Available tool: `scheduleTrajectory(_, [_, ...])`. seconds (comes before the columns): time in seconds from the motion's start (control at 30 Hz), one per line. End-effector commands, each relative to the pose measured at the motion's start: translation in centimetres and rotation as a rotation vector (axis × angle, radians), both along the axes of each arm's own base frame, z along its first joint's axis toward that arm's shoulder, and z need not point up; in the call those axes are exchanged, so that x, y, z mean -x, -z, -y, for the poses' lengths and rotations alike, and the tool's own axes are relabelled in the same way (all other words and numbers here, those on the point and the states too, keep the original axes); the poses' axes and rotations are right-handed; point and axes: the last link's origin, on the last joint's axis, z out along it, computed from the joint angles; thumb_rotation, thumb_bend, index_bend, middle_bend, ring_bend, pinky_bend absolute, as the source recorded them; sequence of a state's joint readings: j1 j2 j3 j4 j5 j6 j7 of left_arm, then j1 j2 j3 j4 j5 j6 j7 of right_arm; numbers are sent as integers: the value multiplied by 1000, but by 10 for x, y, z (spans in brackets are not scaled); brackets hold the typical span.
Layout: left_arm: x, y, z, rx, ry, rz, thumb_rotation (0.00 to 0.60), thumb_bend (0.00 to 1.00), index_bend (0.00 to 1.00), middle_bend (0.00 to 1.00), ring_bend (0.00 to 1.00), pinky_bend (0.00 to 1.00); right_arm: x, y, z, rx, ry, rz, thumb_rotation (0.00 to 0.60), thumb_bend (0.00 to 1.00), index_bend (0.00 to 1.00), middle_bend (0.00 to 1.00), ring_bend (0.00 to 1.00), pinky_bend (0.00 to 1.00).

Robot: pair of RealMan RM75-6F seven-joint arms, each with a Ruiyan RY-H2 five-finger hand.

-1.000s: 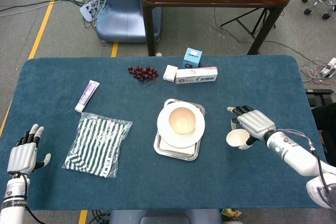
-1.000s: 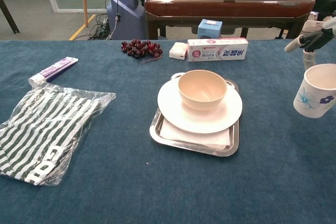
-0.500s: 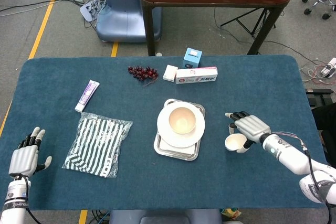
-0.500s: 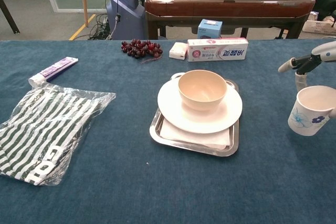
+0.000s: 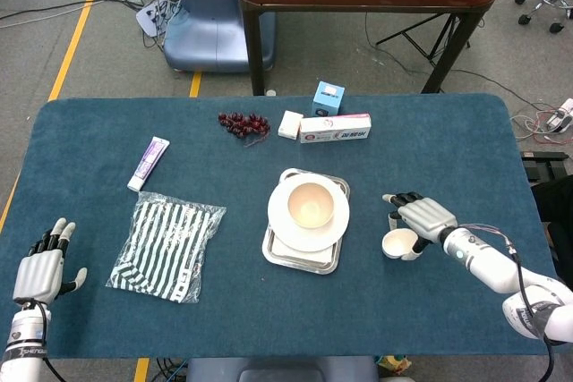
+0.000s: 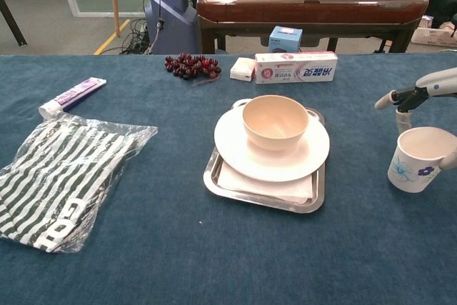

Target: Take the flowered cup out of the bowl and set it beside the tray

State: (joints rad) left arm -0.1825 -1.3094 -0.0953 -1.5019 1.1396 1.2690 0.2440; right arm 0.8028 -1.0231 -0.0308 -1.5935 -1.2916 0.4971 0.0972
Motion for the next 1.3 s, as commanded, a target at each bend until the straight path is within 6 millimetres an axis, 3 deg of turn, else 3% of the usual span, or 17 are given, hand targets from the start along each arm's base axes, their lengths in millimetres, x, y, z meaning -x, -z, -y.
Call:
scheduleTrajectory(0.03, [0,0,0,-1,-1,2,600,305,0,0,0,124,1,3,2,-5,3,1,600,163,447,53,0,0])
scheduleTrajectory(0.6, [0,-3,5,-12,2,-1,600,304,0,0,0,125,10,10,-1,-23,16,-13,600,152,440,35,0,0])
scheduleTrajectory(0.67, [0,-4,5,-15,4,-2,600,304,0,0,0,125,11,8,-3,-29,22,-21,600,134,396,19,0,0])
scheduleTrajectory(0.8, [-2,-4,5,-17,5,-2,600,304,0,0,0,125,14,6,-5,-40,31,-35,600,97,162,0,0,0])
scheduleTrajectory(0.9, [-3,-3,4,-13,2,0,600,305,0,0,0,125,15,5,-6,-43,33,-43,600,81,60,0,0,0])
scheduleTrajectory(1.1, [-3,-4,4,-19,0,0,600,305,0,0,0,125,9,-5,-8,-41,33,-35,600,64,0,0,0,0])
scheduleTrajectory(1.3, [-7,-7,3,-22,6,0,600,305,0,0,0,125,2,-36,-22,1,16,-38,600,50,0,0,0,0])
